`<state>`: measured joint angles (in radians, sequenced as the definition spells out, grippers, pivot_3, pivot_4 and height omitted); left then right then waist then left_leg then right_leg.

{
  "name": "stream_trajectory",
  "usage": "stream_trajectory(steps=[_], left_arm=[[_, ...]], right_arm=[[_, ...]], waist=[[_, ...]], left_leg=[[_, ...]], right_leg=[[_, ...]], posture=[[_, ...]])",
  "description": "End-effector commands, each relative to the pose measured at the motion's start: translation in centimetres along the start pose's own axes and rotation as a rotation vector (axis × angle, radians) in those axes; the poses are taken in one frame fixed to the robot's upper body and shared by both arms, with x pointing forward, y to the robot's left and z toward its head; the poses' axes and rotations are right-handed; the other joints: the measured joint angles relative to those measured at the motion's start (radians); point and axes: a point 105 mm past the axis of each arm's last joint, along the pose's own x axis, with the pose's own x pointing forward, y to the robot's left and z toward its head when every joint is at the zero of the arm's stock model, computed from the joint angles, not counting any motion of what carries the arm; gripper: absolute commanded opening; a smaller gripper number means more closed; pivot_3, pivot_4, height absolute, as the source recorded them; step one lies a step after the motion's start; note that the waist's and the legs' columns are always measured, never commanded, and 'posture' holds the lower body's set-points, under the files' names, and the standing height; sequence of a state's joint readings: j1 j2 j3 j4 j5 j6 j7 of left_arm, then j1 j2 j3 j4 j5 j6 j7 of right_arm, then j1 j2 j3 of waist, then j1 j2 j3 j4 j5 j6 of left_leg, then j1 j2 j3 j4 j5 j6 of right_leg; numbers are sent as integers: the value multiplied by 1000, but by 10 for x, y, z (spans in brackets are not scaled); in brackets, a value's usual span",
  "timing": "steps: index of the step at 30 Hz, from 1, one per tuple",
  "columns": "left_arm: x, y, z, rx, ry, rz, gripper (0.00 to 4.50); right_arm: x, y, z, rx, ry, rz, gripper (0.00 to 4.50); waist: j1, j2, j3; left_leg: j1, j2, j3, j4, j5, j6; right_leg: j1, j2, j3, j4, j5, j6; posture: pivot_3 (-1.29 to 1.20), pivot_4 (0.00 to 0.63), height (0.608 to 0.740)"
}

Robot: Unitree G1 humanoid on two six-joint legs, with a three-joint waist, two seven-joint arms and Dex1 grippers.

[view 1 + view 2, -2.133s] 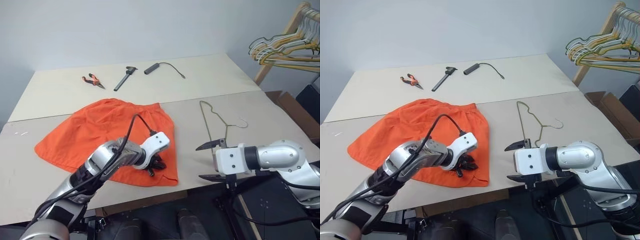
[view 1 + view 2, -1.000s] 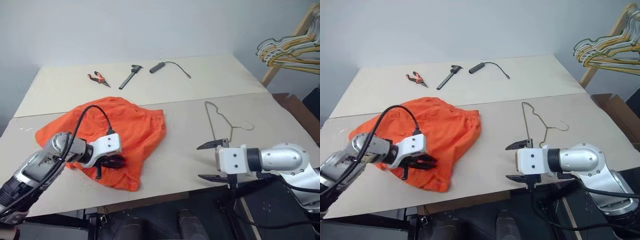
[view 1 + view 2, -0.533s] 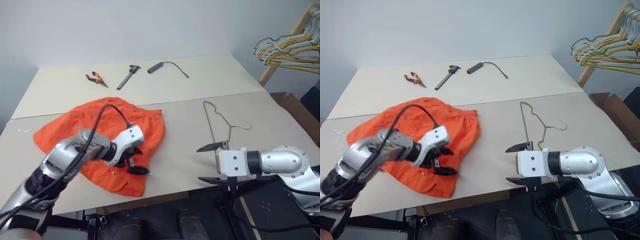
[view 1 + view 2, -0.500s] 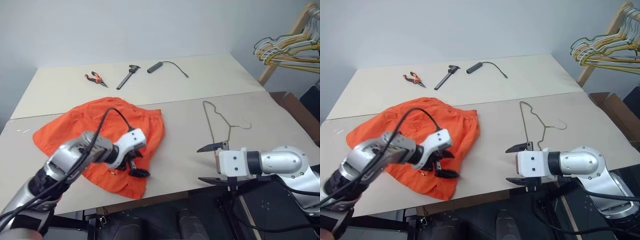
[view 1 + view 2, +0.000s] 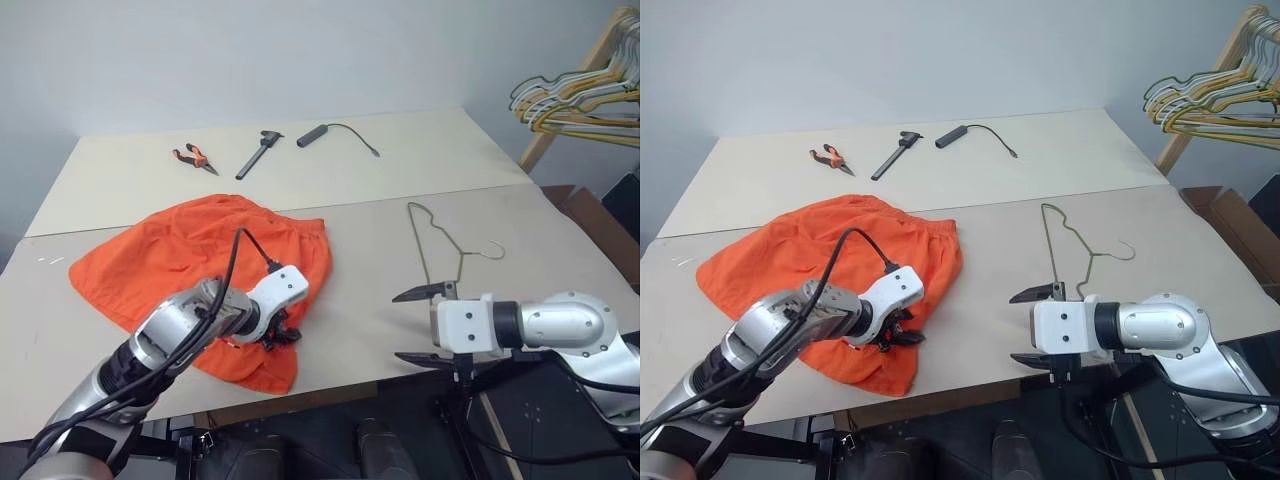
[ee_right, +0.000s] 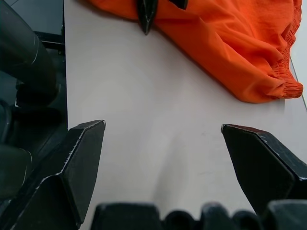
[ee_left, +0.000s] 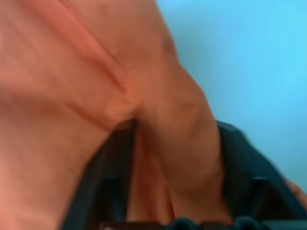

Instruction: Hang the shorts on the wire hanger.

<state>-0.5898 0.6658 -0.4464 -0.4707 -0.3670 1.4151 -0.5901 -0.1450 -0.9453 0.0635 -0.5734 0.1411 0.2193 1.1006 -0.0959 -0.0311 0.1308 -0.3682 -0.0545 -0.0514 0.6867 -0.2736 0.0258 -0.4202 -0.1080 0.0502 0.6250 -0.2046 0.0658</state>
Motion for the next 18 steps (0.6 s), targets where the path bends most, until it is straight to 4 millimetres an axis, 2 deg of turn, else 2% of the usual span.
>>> stream_trajectory(steps=[1,4,7,10,18], left_arm=[[-4,2,-6,5,13,-3,1175],[-16,0,-14,85,8,-56,111],[-35,-8,-22,210,-18,-169,48],[-56,-6,-30,284,-46,-229,48],[-91,10,-35,339,-110,-212,48]], right_arm=[[0,-6,9,-40,-35,-23,4500],[4,-9,9,-48,-48,-28,4500],[11,-16,9,-68,-58,-41,4500],[29,-30,6,-148,-55,-96,4500],[99,-63,4,-415,-61,-196,4500]], waist=[[-1,0,0],[-5,0,0],[-7,0,0],[-2,0,0],[3,0,0]], left_leg=[[0,0,0,0,0,0],[0,0,0,0,0,-1],[0,1,0,-1,-1,-1],[0,1,1,-1,-1,-2],[-1,0,1,-1,0,-2]], right_leg=[[0,0,0,0,0,0],[-2,0,1,0,0,0],[-2,1,1,0,0,0],[-3,1,2,0,1,-1],[-4,1,1,0,1,-2]], posture=[[-173,96,740],[-166,94,740],[-155,91,740],[-136,86,740],[-52,78,740]])
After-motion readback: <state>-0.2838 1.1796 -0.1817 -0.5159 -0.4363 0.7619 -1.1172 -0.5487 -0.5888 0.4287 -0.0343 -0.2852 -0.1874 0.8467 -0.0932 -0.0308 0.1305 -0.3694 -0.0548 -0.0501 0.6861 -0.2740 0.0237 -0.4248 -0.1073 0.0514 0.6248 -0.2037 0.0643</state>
